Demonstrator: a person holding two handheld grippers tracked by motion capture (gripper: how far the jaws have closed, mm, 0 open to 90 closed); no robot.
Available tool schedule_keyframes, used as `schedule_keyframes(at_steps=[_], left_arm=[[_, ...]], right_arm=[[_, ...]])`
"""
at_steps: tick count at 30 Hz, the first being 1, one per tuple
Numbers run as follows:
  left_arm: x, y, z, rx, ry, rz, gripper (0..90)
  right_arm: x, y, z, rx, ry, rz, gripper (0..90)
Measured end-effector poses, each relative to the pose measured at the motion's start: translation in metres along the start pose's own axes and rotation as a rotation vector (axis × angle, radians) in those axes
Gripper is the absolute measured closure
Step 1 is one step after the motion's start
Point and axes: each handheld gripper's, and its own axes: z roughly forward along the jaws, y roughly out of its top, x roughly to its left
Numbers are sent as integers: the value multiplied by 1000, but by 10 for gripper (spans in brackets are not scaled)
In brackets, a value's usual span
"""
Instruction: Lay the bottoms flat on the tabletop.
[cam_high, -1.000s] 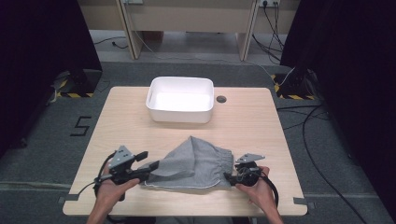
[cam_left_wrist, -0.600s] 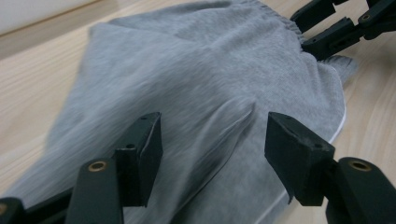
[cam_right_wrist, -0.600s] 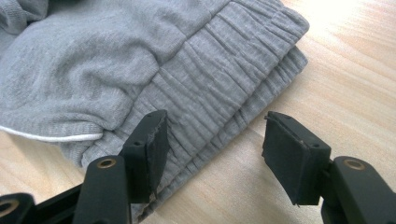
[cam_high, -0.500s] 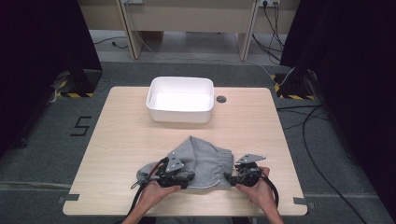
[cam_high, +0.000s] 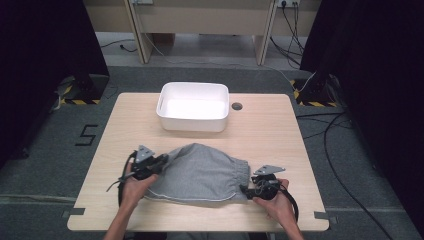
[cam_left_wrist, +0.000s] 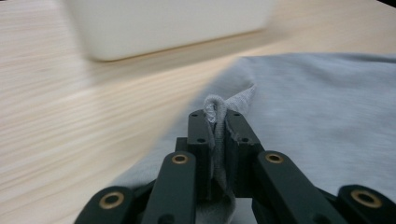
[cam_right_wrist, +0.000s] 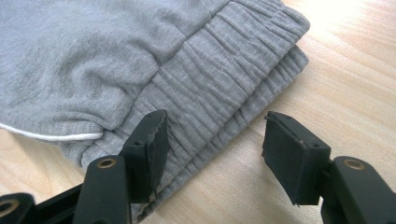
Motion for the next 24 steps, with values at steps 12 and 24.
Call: schedule_keyframes(at_steps=[12, 24], left_arm=[[-19, 3, -25, -21, 75, 115, 528], [-48, 12, -34, -101, -26, 157, 514]], right_arm=[[0, 0, 0, -1, -4, -14, 408], [-19, 0, -8, 14, -52, -15, 408]])
